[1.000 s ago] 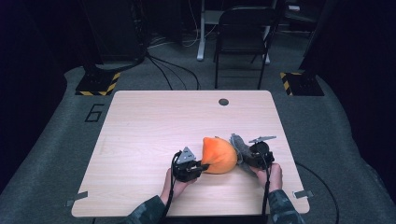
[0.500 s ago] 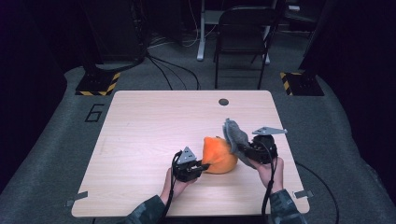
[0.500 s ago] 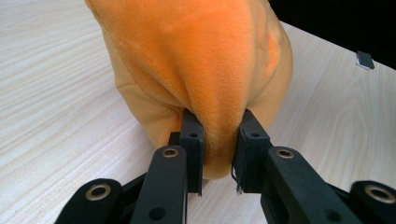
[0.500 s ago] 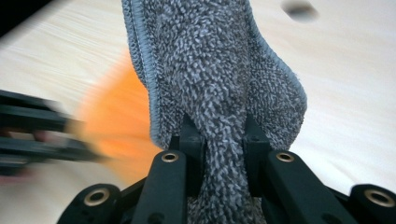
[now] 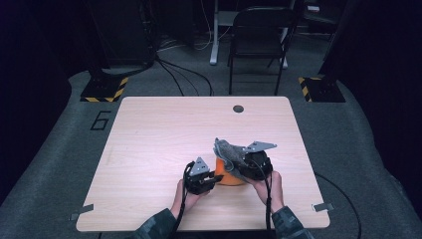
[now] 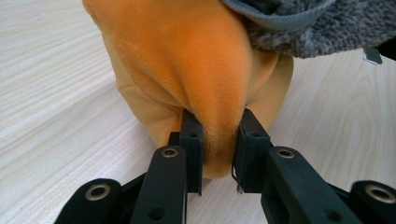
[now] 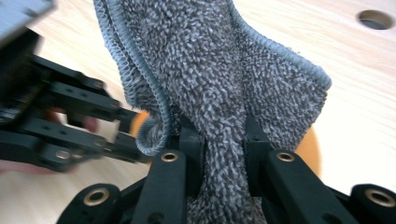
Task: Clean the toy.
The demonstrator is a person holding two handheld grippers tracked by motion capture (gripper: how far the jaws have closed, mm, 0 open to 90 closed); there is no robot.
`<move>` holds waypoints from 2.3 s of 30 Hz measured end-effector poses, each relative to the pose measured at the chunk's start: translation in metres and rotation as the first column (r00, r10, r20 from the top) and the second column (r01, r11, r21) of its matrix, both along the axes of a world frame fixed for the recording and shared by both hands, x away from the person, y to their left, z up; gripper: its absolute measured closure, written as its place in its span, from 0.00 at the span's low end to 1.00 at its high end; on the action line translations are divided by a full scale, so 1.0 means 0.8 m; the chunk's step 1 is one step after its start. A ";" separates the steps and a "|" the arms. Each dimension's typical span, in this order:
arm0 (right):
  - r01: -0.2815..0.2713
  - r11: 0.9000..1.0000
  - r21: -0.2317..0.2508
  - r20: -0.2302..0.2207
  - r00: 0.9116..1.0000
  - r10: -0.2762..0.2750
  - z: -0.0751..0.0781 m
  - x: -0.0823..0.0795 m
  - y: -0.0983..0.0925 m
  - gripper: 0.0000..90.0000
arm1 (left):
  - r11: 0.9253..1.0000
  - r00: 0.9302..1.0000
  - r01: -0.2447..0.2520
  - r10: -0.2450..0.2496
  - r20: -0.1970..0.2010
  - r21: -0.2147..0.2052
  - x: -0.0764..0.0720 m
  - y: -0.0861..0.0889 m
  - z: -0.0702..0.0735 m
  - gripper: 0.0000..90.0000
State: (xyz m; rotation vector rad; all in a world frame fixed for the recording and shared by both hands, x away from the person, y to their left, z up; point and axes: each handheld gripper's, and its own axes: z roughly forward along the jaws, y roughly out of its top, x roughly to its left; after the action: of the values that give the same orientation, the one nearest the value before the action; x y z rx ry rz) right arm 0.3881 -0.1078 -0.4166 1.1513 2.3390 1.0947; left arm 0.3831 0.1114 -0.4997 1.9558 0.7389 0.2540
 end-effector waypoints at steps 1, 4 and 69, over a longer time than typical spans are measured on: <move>0.006 1.000 -0.015 0.007 1.000 -0.006 -0.001 0.001 -0.003 0.84 | 1.000 1.000 -0.002 0.002 -0.001 0.000 0.000 0.000 0.000 0.84; 0.037 0.999 -0.015 -0.002 0.999 -0.037 -0.005 0.005 -0.016 0.84 | 1.000 1.000 -0.001 0.001 -0.001 -0.002 0.000 0.000 0.000 0.84; 0.224 0.956 -0.192 -0.157 0.954 -0.255 -0.073 0.049 -0.078 0.83 | 1.000 1.000 0.007 -0.007 -0.001 -0.001 0.005 0.003 -0.004 0.82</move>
State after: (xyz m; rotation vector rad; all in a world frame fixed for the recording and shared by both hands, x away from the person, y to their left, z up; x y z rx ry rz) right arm 0.4276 -0.1703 -0.4752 1.4743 2.2923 0.7159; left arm 0.3874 0.1136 -0.5028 1.9577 0.7319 0.2487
